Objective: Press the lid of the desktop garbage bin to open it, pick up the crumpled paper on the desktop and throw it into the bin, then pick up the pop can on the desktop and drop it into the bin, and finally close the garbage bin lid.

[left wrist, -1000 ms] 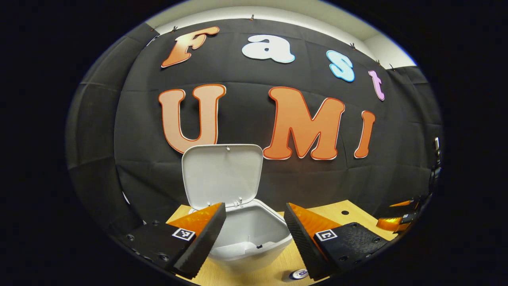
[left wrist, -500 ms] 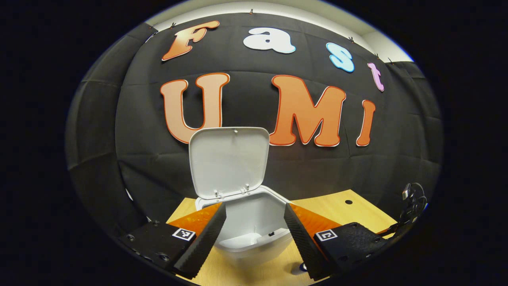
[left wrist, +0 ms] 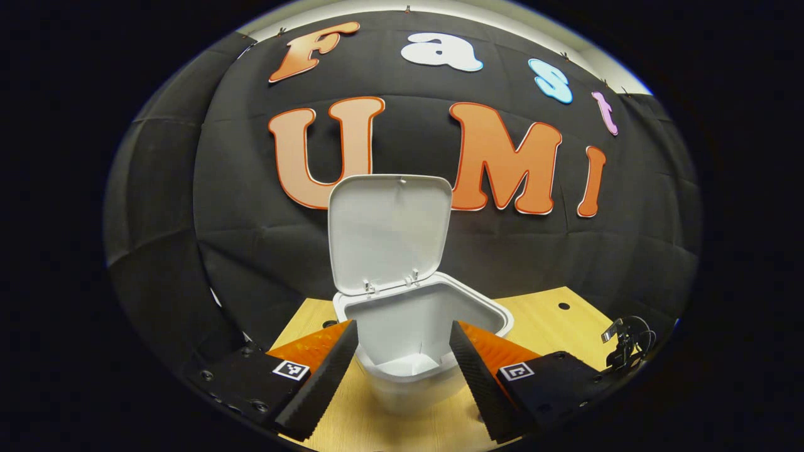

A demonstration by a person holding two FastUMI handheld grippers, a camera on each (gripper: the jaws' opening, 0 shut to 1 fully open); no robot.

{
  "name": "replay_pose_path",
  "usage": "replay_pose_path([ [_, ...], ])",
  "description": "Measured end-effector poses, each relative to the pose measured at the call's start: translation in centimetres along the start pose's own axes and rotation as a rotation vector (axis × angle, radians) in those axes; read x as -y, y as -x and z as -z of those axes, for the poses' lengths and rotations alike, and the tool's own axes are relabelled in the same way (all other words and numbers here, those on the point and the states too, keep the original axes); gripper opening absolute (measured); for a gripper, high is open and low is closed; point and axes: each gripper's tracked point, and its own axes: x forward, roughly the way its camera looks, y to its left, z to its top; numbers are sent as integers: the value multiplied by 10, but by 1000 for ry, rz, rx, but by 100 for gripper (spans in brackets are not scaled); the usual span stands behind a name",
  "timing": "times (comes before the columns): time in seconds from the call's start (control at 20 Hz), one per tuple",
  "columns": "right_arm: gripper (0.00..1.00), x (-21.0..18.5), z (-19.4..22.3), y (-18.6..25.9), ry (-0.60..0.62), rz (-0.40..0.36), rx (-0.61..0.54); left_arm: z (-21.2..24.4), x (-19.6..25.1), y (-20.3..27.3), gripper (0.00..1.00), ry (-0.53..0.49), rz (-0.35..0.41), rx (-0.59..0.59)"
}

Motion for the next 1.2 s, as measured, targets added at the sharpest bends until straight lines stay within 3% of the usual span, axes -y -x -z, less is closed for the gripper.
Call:
replay_pose_path([
  [0.35, 94, 4, 2, -7, 38, 31, -65, 9, 4, -12, 94, 2, 40, -27],
  [0.45, 91, 6, 3, -11, 37, 29, -100, 8, 4, -16, 94, -8, 47, -30],
  [0.55, 80, 5, 3, -12, 28, 25, -111, 9, 2, -21, 94, -20, 50, -35],
  [0.6, 82, 4, 4, -12, 24, 15, -123, 8, 1, -23, 94, -23, 51, -35],
  [0.65, 69, 3, 5, -13, 16, 10, -138, 9, 0, -25, 94, -25, 53, -37],
  [0.7, 46, 2, 4, -16, 15, 14, -141, 10, 0, -27, 94, -26, 56, -39],
  [0.75, 52, 0, 6, -17, 11, 15, -149, 10, -1, -28, 94, -27, 59, -43],
  [0.8, 38, -2, 5, -17, 9, 15, -149, 12, -1, -30, 94, -29, 61, -44],
  [0.9, 30, -6, 7, -16, 22, -1, -171, 13, -3, -32, 94, -31, 64, -48],
  [0.95, 18, -8, 8, -16, 34, -4, -179, 12, -3, -32, 94, -31, 65, -48],
  [1.0, 24, -9, 8, -15, 41, -8, -184, 13, -4, -34, 94, -30, 63, -48],
  [1.05, 24, -12, 9, -14, 37, -20, -193, 13, -6, -34, 94, -29, 63, -47],
  [1.2, 11, -11, 7, -12, 45, 3, -176, 15, -7, -33, 94, -24, 62, -53],
])
